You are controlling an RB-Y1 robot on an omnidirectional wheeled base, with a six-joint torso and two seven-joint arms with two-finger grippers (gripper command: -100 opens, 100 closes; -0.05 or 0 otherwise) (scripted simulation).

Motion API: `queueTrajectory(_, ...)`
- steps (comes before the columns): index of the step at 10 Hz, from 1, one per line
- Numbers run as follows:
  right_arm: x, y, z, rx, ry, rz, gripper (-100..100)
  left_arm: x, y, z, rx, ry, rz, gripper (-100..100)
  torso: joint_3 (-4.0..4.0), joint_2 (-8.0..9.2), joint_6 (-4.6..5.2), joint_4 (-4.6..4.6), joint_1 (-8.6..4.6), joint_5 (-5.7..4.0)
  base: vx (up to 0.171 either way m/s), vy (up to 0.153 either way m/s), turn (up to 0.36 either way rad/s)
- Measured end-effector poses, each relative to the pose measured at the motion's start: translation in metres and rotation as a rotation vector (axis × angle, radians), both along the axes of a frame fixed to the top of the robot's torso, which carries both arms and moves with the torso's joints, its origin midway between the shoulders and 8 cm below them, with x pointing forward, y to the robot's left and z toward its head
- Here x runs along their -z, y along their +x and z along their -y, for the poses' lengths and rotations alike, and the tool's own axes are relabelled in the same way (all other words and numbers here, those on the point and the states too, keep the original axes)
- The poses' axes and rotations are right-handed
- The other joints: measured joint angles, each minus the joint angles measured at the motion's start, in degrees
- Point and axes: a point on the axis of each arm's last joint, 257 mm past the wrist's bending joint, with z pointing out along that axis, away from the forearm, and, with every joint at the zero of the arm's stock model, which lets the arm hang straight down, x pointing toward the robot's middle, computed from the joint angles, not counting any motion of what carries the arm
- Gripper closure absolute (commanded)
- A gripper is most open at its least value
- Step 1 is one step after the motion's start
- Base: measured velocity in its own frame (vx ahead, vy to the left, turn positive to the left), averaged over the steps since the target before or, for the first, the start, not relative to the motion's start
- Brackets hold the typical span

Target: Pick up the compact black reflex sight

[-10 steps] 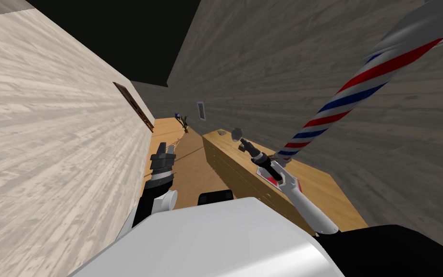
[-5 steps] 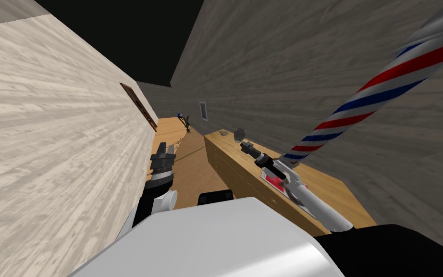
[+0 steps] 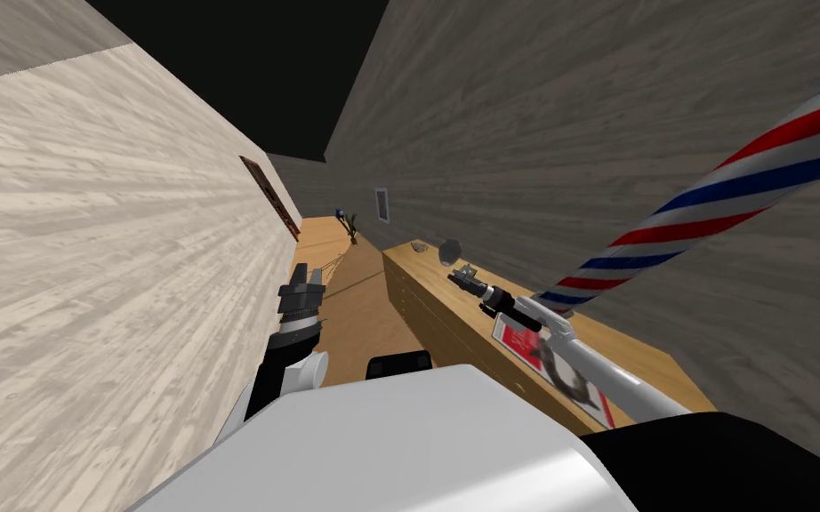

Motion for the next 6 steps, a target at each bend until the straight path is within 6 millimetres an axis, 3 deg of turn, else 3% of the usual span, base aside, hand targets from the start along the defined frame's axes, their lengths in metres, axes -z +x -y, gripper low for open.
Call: queueTrajectory(6,0.068,-0.015,0.068,0.042,-0.249,-0.154,-100,0.0,0.0,0.0,0.0,0.0,0.0,0,0.05,0.08,0.01,0.02,0.02,0.0,0.024,0.021,0.103)
